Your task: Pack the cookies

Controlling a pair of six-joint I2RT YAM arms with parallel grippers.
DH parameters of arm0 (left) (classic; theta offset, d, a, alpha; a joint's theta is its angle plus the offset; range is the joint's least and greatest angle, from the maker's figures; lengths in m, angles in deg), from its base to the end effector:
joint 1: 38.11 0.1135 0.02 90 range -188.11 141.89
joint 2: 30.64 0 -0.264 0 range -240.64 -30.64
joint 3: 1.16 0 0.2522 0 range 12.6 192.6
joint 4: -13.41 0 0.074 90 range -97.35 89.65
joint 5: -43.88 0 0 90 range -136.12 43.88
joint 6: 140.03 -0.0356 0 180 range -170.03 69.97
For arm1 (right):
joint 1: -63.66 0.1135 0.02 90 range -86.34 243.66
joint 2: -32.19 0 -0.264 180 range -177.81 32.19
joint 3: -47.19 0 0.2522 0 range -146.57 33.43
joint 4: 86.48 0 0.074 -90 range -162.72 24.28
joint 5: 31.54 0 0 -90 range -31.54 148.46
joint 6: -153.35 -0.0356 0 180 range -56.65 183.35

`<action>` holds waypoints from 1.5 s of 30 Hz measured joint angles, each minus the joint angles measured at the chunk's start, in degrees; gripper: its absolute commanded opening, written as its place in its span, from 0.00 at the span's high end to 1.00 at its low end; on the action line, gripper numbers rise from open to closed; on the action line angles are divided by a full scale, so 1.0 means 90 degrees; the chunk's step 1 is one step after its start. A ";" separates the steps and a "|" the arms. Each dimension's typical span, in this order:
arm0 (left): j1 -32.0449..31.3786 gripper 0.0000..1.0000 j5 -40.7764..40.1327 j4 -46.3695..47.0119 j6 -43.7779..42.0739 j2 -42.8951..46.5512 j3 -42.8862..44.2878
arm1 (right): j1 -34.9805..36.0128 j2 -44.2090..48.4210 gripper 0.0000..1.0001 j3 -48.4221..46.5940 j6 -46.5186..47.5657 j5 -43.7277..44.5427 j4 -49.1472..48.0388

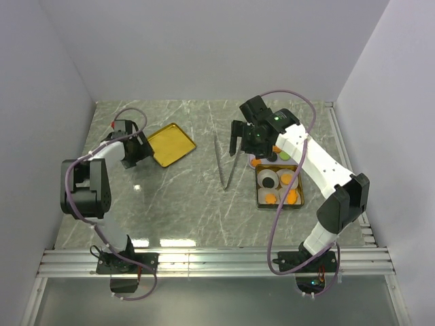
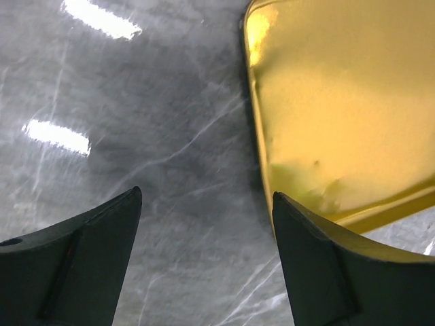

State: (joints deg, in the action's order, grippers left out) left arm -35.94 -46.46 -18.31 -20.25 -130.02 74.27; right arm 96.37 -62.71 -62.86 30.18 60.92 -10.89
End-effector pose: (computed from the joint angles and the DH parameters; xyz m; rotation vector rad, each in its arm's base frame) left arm 0.3551 0.0137 0.1811 -0.7047 2.4532 -0.1808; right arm 0.2869 0.1825 0.3471 0.0258 2.6660 0.3344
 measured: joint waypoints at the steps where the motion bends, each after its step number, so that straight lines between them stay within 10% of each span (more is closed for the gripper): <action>1: 0.0000 0.17 0.0027 -0.0017 0.0010 -0.0085 0.0066 | -0.0010 0.0000 0.03 0.0000 -0.0007 0.0005 -0.0002; 10: 0.0000 0.30 0.0049 -0.0189 0.0155 -0.1013 0.0981 | -0.0107 0.0019 0.03 0.0177 -0.0078 0.0070 -0.0029; 22: -0.0019 0.72 0.0236 -0.0231 0.0270 -0.1494 0.1484 | -0.0153 0.0022 0.03 0.0192 -0.0121 0.0117 0.0012; 26: -0.0019 1.00 0.0481 -0.0104 0.0367 -0.1666 0.1610 | -0.0153 0.0027 0.03 0.0192 -0.0124 0.0131 0.0032; 34: -0.0051 1.00 0.0653 0.0168 0.0362 -0.1469 0.1336 | -0.0155 0.0134 0.03 0.0005 -0.0141 0.0104 0.0245; 45: -0.0835 1.00 -0.0593 -0.0049 -0.0063 0.1039 0.0476 | -0.0170 -0.0437 0.04 -0.2897 -0.0260 -0.1139 0.0729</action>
State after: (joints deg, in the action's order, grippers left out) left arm -43.45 -51.79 -18.75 -20.82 -120.66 78.56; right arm 94.84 -66.64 -88.94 27.84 50.67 -4.34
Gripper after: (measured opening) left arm 0.015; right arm 0.967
